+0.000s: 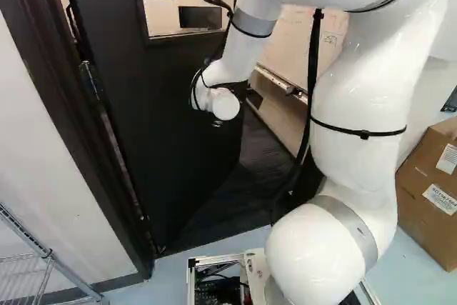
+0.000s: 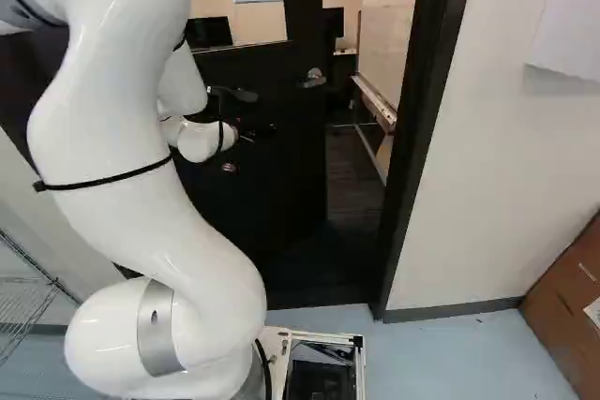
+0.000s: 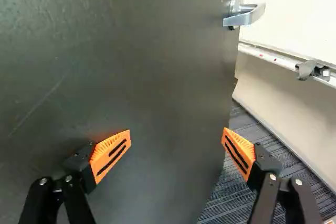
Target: Open the door and move inside
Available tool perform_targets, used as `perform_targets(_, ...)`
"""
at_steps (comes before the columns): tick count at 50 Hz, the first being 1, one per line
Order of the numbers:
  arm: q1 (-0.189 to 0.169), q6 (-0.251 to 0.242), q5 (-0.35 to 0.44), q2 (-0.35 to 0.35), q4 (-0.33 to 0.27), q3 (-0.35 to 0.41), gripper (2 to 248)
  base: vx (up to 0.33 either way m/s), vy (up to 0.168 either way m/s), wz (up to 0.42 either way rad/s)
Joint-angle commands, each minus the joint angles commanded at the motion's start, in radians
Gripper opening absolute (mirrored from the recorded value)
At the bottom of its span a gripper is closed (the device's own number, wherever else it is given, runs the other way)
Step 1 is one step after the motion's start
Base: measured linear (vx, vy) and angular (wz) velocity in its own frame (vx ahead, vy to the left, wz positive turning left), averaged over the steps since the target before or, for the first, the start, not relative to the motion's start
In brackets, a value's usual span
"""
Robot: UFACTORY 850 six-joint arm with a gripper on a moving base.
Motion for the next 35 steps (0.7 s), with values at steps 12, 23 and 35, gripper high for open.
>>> perform_targets(12,0.018,0.000,0.000,-0.051,0.014,-0.061,247,0.000,0.000,0.000)
perform_targets(23,0.034,0.000,0.000,-0.097,0.015,-0.116,247,0.000,0.000,0.000)
perform_targets(35,0.050,0.000,0.000,-0.147,0.007,-0.178,247,0.000,0.000,0.000)
